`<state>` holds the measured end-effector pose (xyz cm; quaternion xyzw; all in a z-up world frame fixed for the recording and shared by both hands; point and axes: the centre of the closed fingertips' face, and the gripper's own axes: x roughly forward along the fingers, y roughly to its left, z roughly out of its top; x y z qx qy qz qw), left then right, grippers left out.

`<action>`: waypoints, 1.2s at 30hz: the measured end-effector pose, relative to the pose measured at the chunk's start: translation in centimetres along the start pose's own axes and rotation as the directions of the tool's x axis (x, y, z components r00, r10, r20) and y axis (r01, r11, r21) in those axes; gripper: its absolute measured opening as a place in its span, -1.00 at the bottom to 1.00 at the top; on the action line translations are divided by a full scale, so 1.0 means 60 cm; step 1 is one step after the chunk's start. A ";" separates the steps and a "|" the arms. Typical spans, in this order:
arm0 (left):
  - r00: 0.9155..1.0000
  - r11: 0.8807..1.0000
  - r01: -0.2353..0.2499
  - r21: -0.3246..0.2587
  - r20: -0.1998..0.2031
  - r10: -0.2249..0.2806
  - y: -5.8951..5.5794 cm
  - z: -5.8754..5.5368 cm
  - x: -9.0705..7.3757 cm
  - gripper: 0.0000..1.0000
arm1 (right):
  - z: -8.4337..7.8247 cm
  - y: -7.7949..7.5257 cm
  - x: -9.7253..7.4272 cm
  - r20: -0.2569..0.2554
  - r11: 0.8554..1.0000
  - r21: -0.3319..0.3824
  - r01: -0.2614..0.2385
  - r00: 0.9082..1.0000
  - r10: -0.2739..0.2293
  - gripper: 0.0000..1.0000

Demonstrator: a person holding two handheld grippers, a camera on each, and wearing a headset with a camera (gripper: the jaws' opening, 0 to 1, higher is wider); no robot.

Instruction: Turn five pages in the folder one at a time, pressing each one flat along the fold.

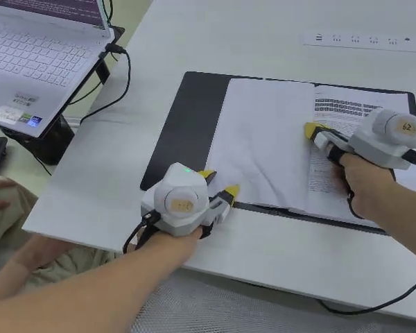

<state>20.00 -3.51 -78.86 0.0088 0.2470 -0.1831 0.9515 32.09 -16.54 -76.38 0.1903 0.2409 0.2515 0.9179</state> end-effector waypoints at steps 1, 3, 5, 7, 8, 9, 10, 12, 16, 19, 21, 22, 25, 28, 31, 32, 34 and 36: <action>1.000 1.000 0.000 -0.001 0.000 0.000 0.000 0.000 0.000 -0.43 | -0.003 0.002 -0.006 0.000 1.000 -0.003 -0.003 1.000 0.003 -1.00; 1.000 1.000 0.000 -0.001 0.000 0.000 -0.001 0.001 -0.001 -0.43 | -0.010 0.005 -0.015 -0.003 1.000 -0.005 -0.007 1.000 0.007 -1.00; 1.000 1.000 0.000 -0.002 0.000 0.000 0.000 0.000 0.000 -0.43 | -0.015 0.008 -0.023 -0.008 1.000 -0.006 -0.011 1.000 0.011 -1.00; 1.000 1.000 0.000 -0.001 -0.001 0.000 0.000 0.000 0.001 -0.44 | -0.022 0.011 -0.030 -0.017 1.000 -0.010 -0.020 1.000 0.020 -1.00; 1.000 1.000 0.000 -0.001 -0.001 0.000 0.000 0.000 0.002 -0.44 | -0.024 0.012 -0.033 -0.018 1.000 -0.010 -0.022 1.000 0.022 -1.00; 1.000 1.000 0.000 -0.002 -0.001 0.000 0.001 0.000 0.003 -0.44 | -0.027 0.014 -0.037 -0.020 1.000 -0.003 -0.027 0.999 0.027 -1.00; 1.000 1.000 0.000 -0.002 -0.001 0.000 0.002 -0.001 0.005 -0.43 | -0.030 0.016 -0.040 -0.022 1.000 -0.001 -0.030 0.999 0.030 -1.00; 1.000 1.000 0.000 -0.002 0.000 0.000 0.002 -0.001 0.006 -0.43 | -0.038 0.022 -0.047 -0.031 0.999 -0.007 -0.041 0.999 0.041 -1.00; 1.000 1.000 0.000 -0.003 0.001 0.000 0.002 -0.001 0.006 -0.43 | -0.051 0.033 -0.061 -0.049 0.998 -0.017 -0.059 0.997 0.058 -1.00; 1.000 1.000 0.000 -0.003 0.001 0.000 0.001 -0.001 0.005 -0.43 | -0.064 0.040 -0.073 -0.063 0.997 -0.021 -0.068 0.996 0.066 -1.00; 1.000 1.000 0.000 -0.004 0.001 0.000 0.001 -0.001 0.005 -0.43 | -0.071 0.045 -0.080 -0.071 0.997 -0.023 -0.077 0.995 0.075 -1.00; 1.000 1.000 0.000 -0.004 0.001 0.000 0.001 -0.001 0.005 -0.43 | -0.076 0.048 -0.085 -0.078 0.996 -0.026 -0.081 0.994 0.079 -1.00; 1.000 1.000 0.000 -0.004 0.000 0.000 0.000 -0.001 0.004 -0.43 | -0.088 0.056 -0.098 -0.097 0.995 -0.029 -0.093 0.991 0.090 -1.00; 1.000 1.000 0.000 -0.004 -0.001 0.000 0.000 -0.001 0.003 -0.44 | -0.099 0.061 -0.110 -0.110 0.994 -0.033 -0.103 0.989 0.098 -1.00; 1.000 1.000 0.000 -0.004 -0.001 0.000 0.000 -0.001 0.001 -0.44 | -0.108 0.067 -0.124 -0.122 0.993 -0.034 -0.111 0.987 0.106 -1.00; 1.000 1.000 0.000 -0.004 0.000 0.000 0.000 -0.001 0.001 -0.43 | -0.111 0.069 -0.127 -0.127 0.993 -0.034 -0.113 0.986 0.107 -1.00; 1.000 1.000 0.000 -0.004 0.000 0.000 0.000 0.000 0.001 -0.43 | -0.115 0.067 -0.131 -0.140 0.992 -0.033 -0.121 0.983 0.116 -1.00; 1.000 1.000 0.000 -0.004 0.000 0.000 -0.001 0.000 -0.001 -0.43 | -0.122 0.067 -0.137 -0.153 0.991 -0.036 -0.130 0.981 0.123 -1.00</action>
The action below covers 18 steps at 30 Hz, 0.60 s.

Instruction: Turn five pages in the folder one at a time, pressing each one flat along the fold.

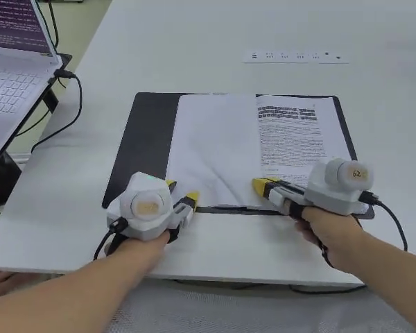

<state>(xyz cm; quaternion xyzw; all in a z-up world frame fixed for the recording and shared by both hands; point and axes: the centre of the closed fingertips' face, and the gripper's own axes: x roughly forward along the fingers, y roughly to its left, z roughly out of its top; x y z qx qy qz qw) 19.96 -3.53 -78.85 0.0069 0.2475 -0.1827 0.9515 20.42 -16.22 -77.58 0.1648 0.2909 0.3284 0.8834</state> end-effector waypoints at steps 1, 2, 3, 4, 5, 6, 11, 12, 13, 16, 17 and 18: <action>1.000 1.000 0.000 0.000 0.000 0.000 0.000 0.000 0.000 -0.43 | -0.004 0.002 -0.003 -0.004 1.000 0.006 -0.004 1.000 0.004 -1.00; 1.000 1.000 0.000 0.000 -0.001 0.000 0.000 0.000 -0.001 -0.43 | -0.009 0.004 -0.007 -0.012 1.000 0.007 -0.007 1.000 0.007 -1.00; 1.000 1.000 0.000 0.001 -0.001 0.000 0.000 0.000 -0.001 -0.44 | -0.013 0.006 -0.011 -0.018 1.000 0.008 -0.010 1.000 0.010 -1.00; 1.000 1.000 0.000 0.001 -0.001 0.000 -0.001 0.000 -0.002 -0.44 | -0.018 0.009 -0.015 -0.026 1.000 0.012 -0.015 1.000 0.016 -1.00; 1.000 1.000 0.000 0.001 -0.001 0.000 -0.001 0.000 -0.003 -0.44 | -0.021 0.011 -0.019 -0.031 1.000 0.011 -0.018 0.999 0.018 -1.00; 1.000 1.000 0.000 0.001 -0.002 0.000 -0.001 0.000 -0.003 -0.44 | -0.025 0.012 -0.022 -0.039 1.000 0.009 -0.019 0.999 0.020 -1.00; 1.000 1.000 0.000 0.002 -0.005 0.000 -0.002 0.001 -0.006 -0.44 | -0.041 0.021 -0.036 -0.070 0.999 0.011 -0.033 0.997 0.034 -1.00; 1.000 1.000 -0.001 0.003 -0.006 0.001 -0.002 0.001 -0.006 -0.44 | -0.044 0.023 -0.040 -0.078 0.999 0.015 -0.033 0.996 0.034 -1.00; 1.000 1.000 -0.001 0.002 -0.006 0.001 -0.002 0.002 -0.006 -0.44 | -0.048 0.026 -0.042 -0.091 0.999 0.021 -0.036 0.995 0.038 -1.00; 1.000 1.000 -0.001 0.003 -0.009 0.001 -0.001 0.001 -0.006 -0.44 | -0.072 0.039 -0.052 -0.193 0.998 0.009 -0.054 0.980 0.055 -1.00; 1.000 1.000 -0.002 0.005 -0.010 0.002 -0.001 0.000 -0.007 -0.44 | -0.070 0.044 -0.053 -0.184 0.998 0.003 -0.060 0.981 0.060 -1.00; 1.000 1.000 -0.001 0.006 -0.012 0.001 -0.001 0.001 -0.007 -0.44 | -0.067 0.046 -0.056 -0.180 0.998 0.013 -0.060 0.982 0.061 -1.00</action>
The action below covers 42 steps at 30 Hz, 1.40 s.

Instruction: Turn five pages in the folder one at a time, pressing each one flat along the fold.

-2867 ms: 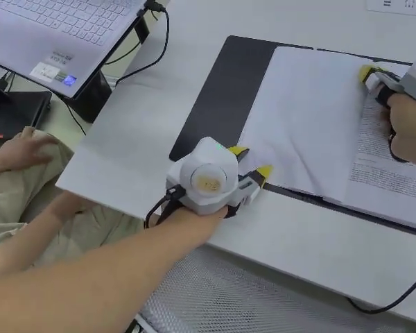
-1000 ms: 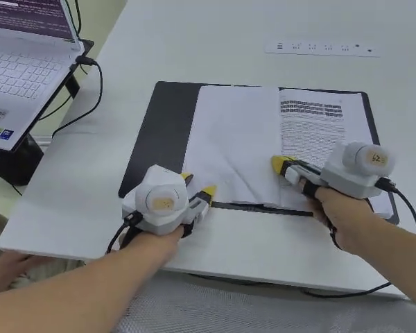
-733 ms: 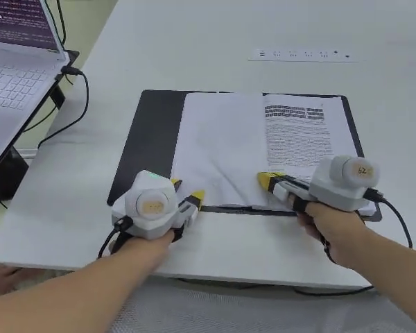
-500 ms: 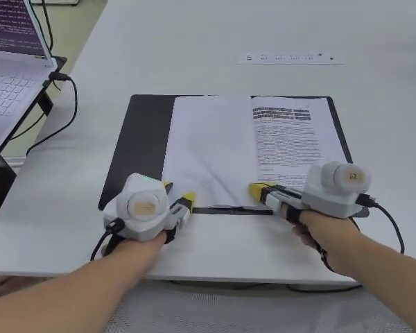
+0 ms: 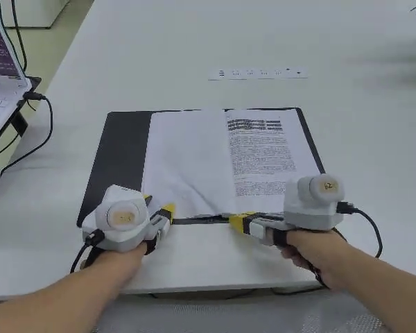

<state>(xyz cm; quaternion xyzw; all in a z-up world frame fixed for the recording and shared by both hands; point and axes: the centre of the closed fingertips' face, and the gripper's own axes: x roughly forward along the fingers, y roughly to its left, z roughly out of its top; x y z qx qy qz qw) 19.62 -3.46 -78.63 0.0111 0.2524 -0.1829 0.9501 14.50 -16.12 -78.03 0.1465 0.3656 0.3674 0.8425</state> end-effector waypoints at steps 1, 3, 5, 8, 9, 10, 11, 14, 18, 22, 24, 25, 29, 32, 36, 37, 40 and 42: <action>1.000 1.000 0.000 0.001 -0.003 0.000 0.000 0.000 0.000 -0.44 | 0.002 0.002 -0.006 0.003 1.000 0.020 -0.002 1.000 0.002 -1.00; 1.000 1.000 -0.001 0.000 -0.007 0.001 0.001 -0.001 0.000 -0.44 | 0.008 0.004 -0.014 0.007 0.999 0.035 0.004 1.000 -0.004 -1.00; 1.000 1.000 -0.001 0.002 -0.015 0.001 0.001 0.000 0.000 -0.44 | 0.015 0.010 -0.025 0.006 0.999 0.036 0.005 1.000 -0.005 -1.00; 0.999 1.000 -0.004 0.000 -0.034 0.004 0.001 0.002 0.001 -0.43 | 0.029 0.024 -0.043 0.016 0.996 0.089 -0.004 1.000 0.002 -1.00; 0.999 1.000 -0.004 -0.006 -0.044 0.004 0.002 0.003 0.001 -0.44 | 0.034 0.027 -0.051 0.018 0.993 0.118 0.002 1.000 -0.004 -1.00; 0.999 1.000 -0.004 -0.015 -0.053 0.003 0.001 0.003 0.001 -0.44 | 0.040 0.029 -0.059 0.025 0.992 0.122 0.006 1.000 -0.009 -1.00; 0.998 1.000 -0.004 -0.026 -0.062 0.003 0.002 0.004 0.001 -0.44 | 0.043 0.031 -0.062 0.031 0.992 0.122 0.005 0.999 -0.009 -1.00; 0.993 0.993 0.012 -0.116 -0.114 -0.026 -0.001 0.007 0.001 -0.42 | 0.056 0.038 -0.084 0.058 0.989 0.150 0.018 0.998 -0.027 -1.00; 0.992 0.982 0.014 -0.189 -0.123 -0.038 -0.006 0.026 -0.007 -0.33 | 0.074 0.040 -0.114 0.099 0.985 0.160 0.060 0.992 -0.077 -1.00; 0.990 0.953 0.043 -0.299 -0.118 -0.082 -0.035 0.048 -0.038 -0.21 | 0.099 0.031 -0.147 0.180 0.971 0.210 0.115 0.971 -0.154 -1.00; 0.989 0.946 0.056 -0.320 -0.110 -0.095 -0.044 0.062 -0.057 -0.19 | 0.107 0.027 -0.164 0.203 0.968 0.207 0.142 0.962 -0.184 -1.00; 0.990 0.947 0.063 -0.316 -0.103 -0.100 -0.049 0.073 -0.068 -0.16 | 0.114 0.019 -0.176 0.224 0.964 0.198 0.178 0.949 -0.221 -1.00; 0.991 0.943 0.080 -0.322 -0.073 -0.109 -0.054 0.103 -0.093 -0.10 | 0.128 0.016 -0.212 0.261 0.951 0.208 0.229 0.924 -0.279 -0.75; 0.995 0.943 0.071 -0.324 -0.048 -0.092 -0.050 0.125 -0.117 -0.02 | 0.137 -0.004 -0.237 0.275 0.944 0.194 0.268 0.909 -0.314 -0.56; 0.996 0.948 0.061 -0.313 -0.040 -0.077 -0.048 0.141 -0.144 0.13 | 0.144 -0.014 -0.270 0.272 0.932 0.149 0.331 0.892 -0.361 -0.26; 0.996 0.949 0.059 -0.310 -0.042 -0.076 -0.048 0.142 -0.149 0.17 | 0.145 -0.017 -0.277 0.271 0.926 0.129 0.354 0.886 -0.376 -0.23; 0.997 0.959 0.048 -0.281 -0.048 -0.064 -0.046 0.145 -0.165 0.28 | 0.150 -0.023 -0.295 0.277 0.913 0.086 0.400 0.870 -0.407 -0.05; 0.998 0.971 0.036 -0.235 -0.039 -0.046 -0.043 0.149 -0.178 0.39 | 0.152 -0.026 -0.305 0.280 0.906 0.075 0.417 0.863 -0.420 0.07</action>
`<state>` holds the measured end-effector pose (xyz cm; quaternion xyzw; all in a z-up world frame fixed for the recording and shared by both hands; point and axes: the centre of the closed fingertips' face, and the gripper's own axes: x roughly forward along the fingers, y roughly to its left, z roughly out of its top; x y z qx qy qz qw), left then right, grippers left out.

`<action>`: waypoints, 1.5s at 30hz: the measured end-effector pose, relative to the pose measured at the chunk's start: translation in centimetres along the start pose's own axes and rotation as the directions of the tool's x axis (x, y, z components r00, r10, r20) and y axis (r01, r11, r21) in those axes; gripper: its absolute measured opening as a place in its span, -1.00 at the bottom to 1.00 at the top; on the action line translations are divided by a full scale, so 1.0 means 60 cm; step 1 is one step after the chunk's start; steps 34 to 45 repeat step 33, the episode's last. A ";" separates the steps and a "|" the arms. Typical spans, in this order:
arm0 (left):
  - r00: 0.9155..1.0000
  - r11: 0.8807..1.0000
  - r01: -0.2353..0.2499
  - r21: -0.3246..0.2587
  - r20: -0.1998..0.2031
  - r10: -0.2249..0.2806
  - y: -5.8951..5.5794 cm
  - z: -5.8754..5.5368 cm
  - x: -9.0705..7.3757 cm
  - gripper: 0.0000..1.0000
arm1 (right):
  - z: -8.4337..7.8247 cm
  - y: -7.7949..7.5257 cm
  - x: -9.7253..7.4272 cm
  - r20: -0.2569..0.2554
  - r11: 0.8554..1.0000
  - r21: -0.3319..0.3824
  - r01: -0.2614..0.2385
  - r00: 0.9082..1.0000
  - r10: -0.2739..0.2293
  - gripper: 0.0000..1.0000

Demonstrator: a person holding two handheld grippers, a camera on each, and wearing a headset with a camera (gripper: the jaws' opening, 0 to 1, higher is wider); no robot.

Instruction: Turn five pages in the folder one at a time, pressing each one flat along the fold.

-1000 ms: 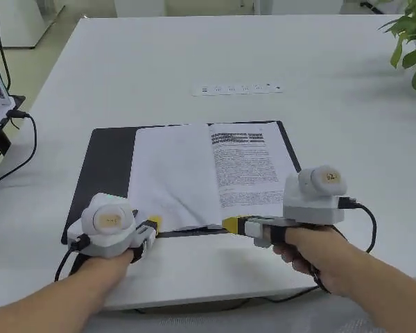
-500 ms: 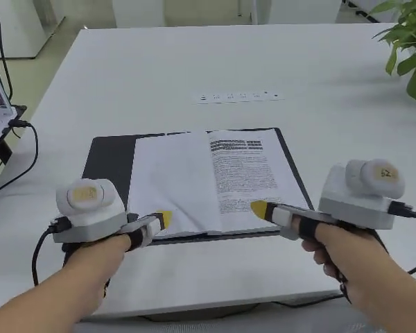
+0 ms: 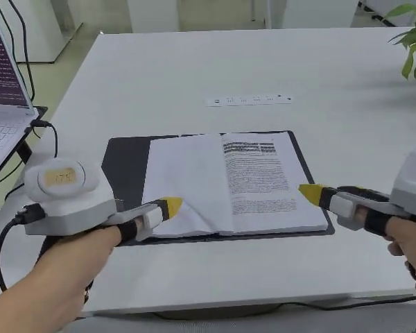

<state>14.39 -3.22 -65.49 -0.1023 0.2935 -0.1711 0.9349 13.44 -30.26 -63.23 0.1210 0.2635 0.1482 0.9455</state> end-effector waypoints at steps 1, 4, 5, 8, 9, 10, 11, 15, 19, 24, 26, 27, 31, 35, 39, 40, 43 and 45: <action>1.000 1.000 -0.006 0.003 -0.001 0.006 0.000 -0.001 -0.004 0.43 | 0.003 -0.005 -0.003 0.005 1.000 -0.026 0.011 1.000 -0.011 0.13; 1.000 0.999 -0.014 0.039 0.002 0.014 0.002 -0.002 -0.015 0.58 | 0.001 -0.012 -0.010 -0.001 0.996 -0.087 0.025 1.000 -0.025 0.22; 1.000 0.999 -0.015 0.039 0.003 0.015 0.004 -0.003 -0.017 0.63 | 0.000 -0.014 -0.012 -0.005 0.991 -0.132 0.025 1.000 -0.026 0.25; 1.000 0.999 -0.029 0.031 0.001 0.029 0.014 -0.011 -0.023 0.74 | -0.010 -0.017 -0.016 -0.013 0.988 -0.154 0.026 1.000 -0.028 0.37; 1.000 0.999 -0.030 0.032 0.000 0.030 0.015 -0.014 -0.025 0.75 | -0.011 -0.019 -0.017 -0.014 0.987 -0.158 0.027 0.999 -0.030 0.43; 0.999 0.999 -0.035 0.034 0.001 0.035 0.017 -0.016 -0.028 0.77 | -0.013 -0.021 -0.020 -0.010 0.986 -0.162 0.027 1.000 -0.029 0.48; 0.999 0.998 -0.041 0.048 0.003 0.041 0.019 -0.020 -0.031 0.82 | -0.014 -0.022 -0.021 -0.008 0.986 -0.167 0.029 0.999 -0.031 0.53; 0.997 0.988 -0.071 0.140 0.043 0.065 0.028 -0.016 -0.043 0.98 | -0.006 -0.033 -0.027 0.030 0.980 -0.191 0.048 0.999 -0.043 0.88; 0.997 0.979 -0.067 0.193 0.057 0.057 0.025 -0.012 -0.056 0.98 | 0.007 -0.039 -0.035 0.062 0.976 -0.209 0.055 0.997 -0.043 1.00; 0.996 0.978 -0.069 0.195 0.073 0.055 0.033 0.001 -0.068 0.98 | 0.017 -0.048 -0.041 0.082 0.976 -0.208 0.067 0.995 -0.050 1.00; 0.995 0.979 -0.074 0.188 0.084 0.059 0.035 0.007 -0.075 0.98 | 0.019 -0.052 -0.040 0.084 0.976 -0.207 0.073 0.995 -0.057 1.00; 0.994 0.980 -0.075 0.186 0.087 0.060 0.036 0.010 -0.078 0.98 | 0.020 -0.055 -0.040 0.084 0.975 -0.209 0.075 0.995 -0.059 1.00; 0.993 0.981 -0.083 0.173 0.103 0.066 0.041 0.021 -0.085 0.98 | 0.021 -0.059 -0.039 0.088 0.976 -0.203 0.083 0.994 -0.066 1.00; 0.992 0.982 -0.083 0.168 0.103 0.066 0.045 0.021 -0.083 0.98 | 0.020 -0.058 -0.038 0.085 0.976 -0.204 0.082 0.994 -0.065 1.00; 0.992 0.982 -0.083 0.168 0.103 0.066 0.045 0.021 -0.083 0.98 | 0.020 -0.058 -0.038 0.085 0.976 -0.204 0.082 0.994 -0.065 1.00; 0.992 0.982 -0.083 0.168 0.103 0.066 0.045 0.021 -0.083 0.98 | 0.020 -0.058 -0.038 0.085 0.976 -0.204 0.082 0.994 -0.065 1.00; 0.992 0.982 -0.083 0.168 0.103 0.066 0.045 0.021 -0.083 0.98 | 0.020 -0.058 -0.038 0.085 0.976 -0.204 0.082 0.994 -0.065 1.00; 0.992 0.982 -0.083 0.168 0.103 0.066 0.045 0.021 -0.083 0.98 | 0.020 -0.058 -0.038 0.085 0.976 -0.204 0.082 0.994 -0.065 1.00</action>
